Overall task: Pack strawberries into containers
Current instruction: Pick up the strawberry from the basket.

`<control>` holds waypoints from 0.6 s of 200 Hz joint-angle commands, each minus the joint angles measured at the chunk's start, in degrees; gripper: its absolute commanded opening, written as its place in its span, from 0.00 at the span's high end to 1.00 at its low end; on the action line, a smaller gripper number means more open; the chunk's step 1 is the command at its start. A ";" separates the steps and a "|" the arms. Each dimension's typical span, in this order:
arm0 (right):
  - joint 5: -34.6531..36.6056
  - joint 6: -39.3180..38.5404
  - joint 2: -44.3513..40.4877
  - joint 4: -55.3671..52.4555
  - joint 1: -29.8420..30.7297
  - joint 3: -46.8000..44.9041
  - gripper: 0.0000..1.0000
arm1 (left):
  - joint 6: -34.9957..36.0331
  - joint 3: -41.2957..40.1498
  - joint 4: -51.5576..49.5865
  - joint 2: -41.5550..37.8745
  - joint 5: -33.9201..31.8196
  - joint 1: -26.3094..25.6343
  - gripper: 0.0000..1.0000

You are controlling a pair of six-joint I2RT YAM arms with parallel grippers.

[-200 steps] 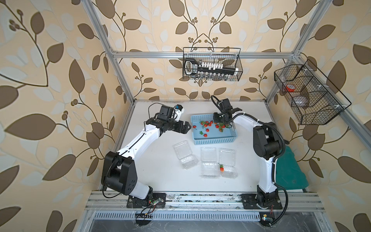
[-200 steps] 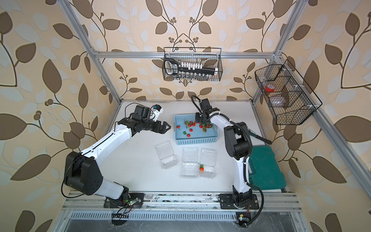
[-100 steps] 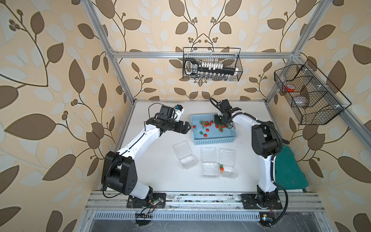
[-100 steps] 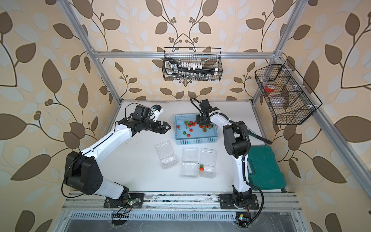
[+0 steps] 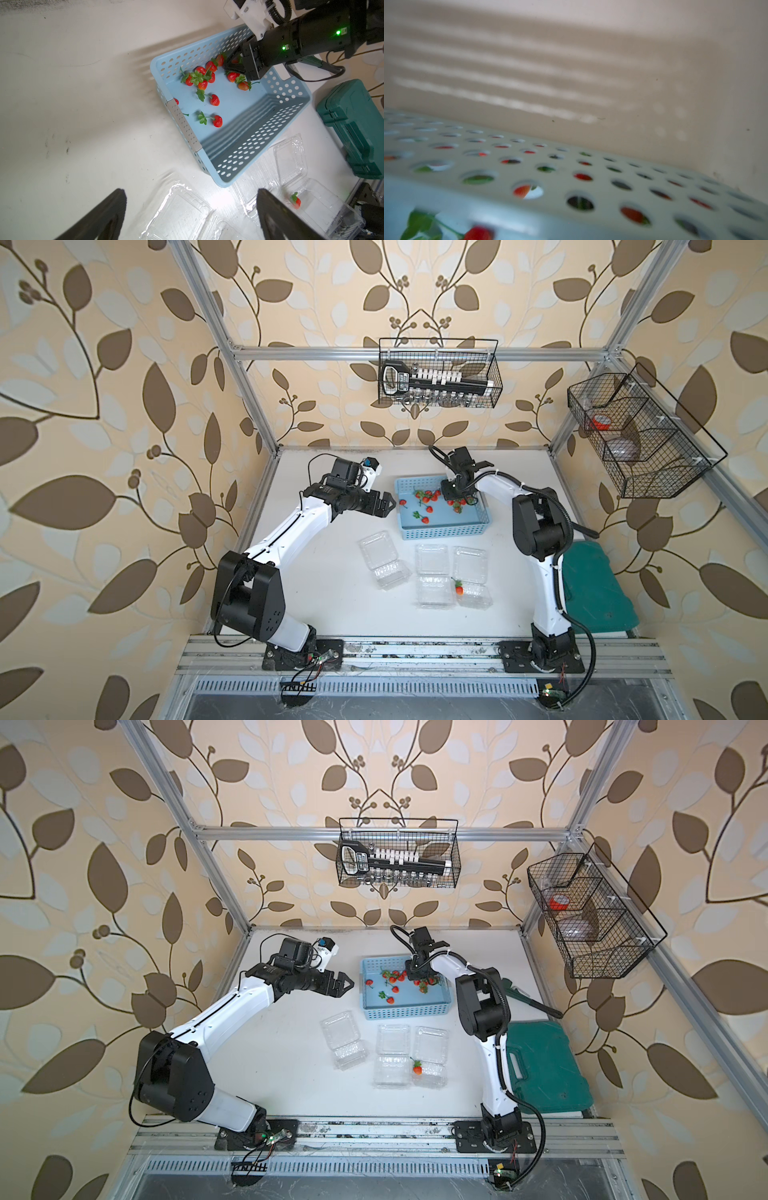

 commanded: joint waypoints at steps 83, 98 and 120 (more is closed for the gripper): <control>-2.31 1.46 -13.08 0.97 0.35 -5.51 1.00 | 1.20 2.64 -0.04 -0.19 1.09 -0.41 0.01; -4.00 2.54 -16.28 1.89 0.62 -8.43 1.00 | 1.13 2.65 0.00 -0.19 1.16 -0.41 0.01; -3.87 3.76 -22.72 2.26 2.34 -14.40 1.00 | 1.18 2.35 0.07 -0.35 0.96 -0.41 0.01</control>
